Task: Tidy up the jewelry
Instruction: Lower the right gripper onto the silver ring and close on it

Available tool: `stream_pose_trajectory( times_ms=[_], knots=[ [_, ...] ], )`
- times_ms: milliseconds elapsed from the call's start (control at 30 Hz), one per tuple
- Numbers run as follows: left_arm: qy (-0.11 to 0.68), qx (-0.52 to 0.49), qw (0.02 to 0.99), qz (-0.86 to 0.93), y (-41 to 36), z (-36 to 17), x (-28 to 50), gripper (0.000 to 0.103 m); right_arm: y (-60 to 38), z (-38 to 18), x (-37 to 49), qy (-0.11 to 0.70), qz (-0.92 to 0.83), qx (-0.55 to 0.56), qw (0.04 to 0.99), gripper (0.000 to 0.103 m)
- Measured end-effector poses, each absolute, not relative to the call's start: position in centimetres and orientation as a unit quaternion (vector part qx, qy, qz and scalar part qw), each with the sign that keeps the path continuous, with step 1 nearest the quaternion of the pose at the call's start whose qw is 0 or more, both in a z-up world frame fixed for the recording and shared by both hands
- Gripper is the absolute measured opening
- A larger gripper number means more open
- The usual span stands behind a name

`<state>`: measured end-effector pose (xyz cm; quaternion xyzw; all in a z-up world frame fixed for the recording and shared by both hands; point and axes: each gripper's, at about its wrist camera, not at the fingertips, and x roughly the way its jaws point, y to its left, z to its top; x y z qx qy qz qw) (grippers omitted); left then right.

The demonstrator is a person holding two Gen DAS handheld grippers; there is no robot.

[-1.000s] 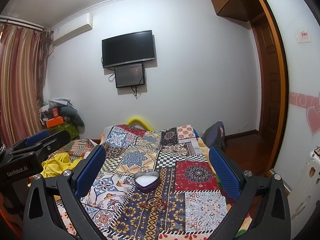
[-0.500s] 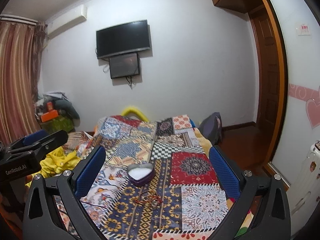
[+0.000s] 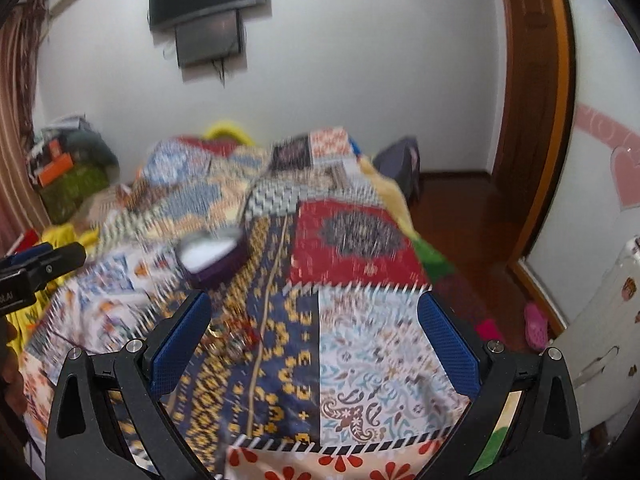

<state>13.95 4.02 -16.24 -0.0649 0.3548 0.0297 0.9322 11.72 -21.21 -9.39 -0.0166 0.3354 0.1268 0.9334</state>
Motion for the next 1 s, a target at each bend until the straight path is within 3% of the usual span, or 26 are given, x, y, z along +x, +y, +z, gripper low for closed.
stream_pose_trajectory(
  times_ms=[300,500,567,900,1000],
  knots=[
    [0.414,-0.052,0.909,-0.009,3.3,-20.5,16.1,0.062,-19.9,-12.7,13.1,0.396,0.187,-0.019,0.899,0.063],
    [0.424,-0.040,0.904,-0.037,2.5,-21.3,17.1,0.050,-17.9,-13.3,13.2,0.407,0.239,-0.012,0.882,0.047],
    [0.429,-0.042,0.901,-0.047,2.5,-21.3,17.7,0.036,-17.3,-13.6,13.2,0.410,0.246,-0.015,0.878,0.043],
    [0.454,-0.051,0.888,-0.054,2.8,-23.3,19.9,0.028,-16.5,-14.9,13.7,0.432,0.258,0.002,0.864,0.028],
    [0.452,-0.044,0.890,-0.046,2.8,-23.5,19.9,0.021,-16.3,-15.3,14.0,0.436,0.254,0.003,0.864,0.026]
  ],
)
